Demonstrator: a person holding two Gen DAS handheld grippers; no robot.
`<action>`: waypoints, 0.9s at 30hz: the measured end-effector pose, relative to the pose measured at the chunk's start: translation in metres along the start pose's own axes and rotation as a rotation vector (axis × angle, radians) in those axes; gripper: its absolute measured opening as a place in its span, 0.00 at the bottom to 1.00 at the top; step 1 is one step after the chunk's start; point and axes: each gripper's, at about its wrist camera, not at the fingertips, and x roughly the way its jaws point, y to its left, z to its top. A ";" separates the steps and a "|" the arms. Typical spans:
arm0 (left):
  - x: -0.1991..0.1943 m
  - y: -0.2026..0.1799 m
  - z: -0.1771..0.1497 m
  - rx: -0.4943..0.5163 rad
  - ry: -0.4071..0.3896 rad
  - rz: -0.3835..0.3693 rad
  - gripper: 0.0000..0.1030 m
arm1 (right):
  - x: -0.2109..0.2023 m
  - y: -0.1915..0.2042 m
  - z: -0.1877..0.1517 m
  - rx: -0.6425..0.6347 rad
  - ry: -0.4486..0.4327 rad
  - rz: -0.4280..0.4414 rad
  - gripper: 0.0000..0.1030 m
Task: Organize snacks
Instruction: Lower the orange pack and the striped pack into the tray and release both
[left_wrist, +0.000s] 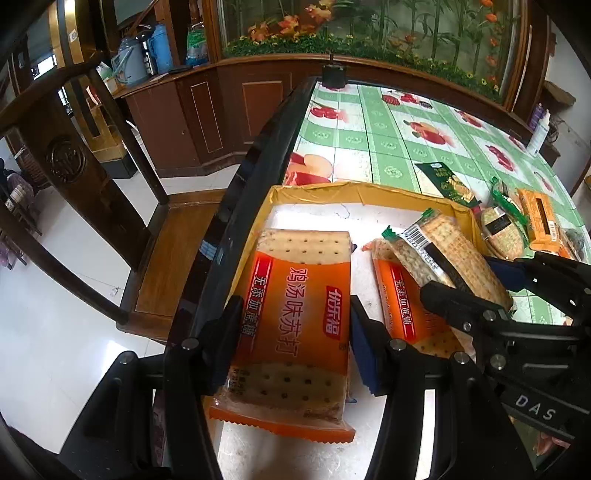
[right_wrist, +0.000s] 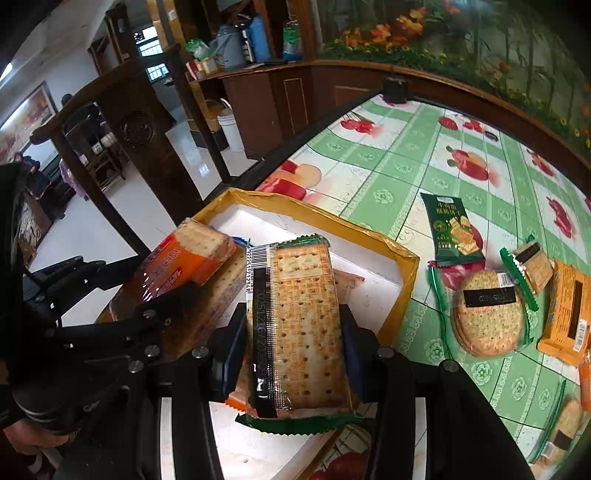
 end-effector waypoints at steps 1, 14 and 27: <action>0.000 0.000 0.000 0.003 0.001 0.003 0.55 | 0.002 -0.001 0.000 0.008 0.004 0.004 0.45; 0.007 0.001 -0.001 -0.011 0.039 0.014 0.60 | 0.001 -0.015 -0.004 0.110 -0.015 0.087 0.56; -0.018 -0.003 -0.006 -0.007 -0.014 0.017 0.75 | -0.018 -0.020 -0.007 0.117 -0.063 0.093 0.61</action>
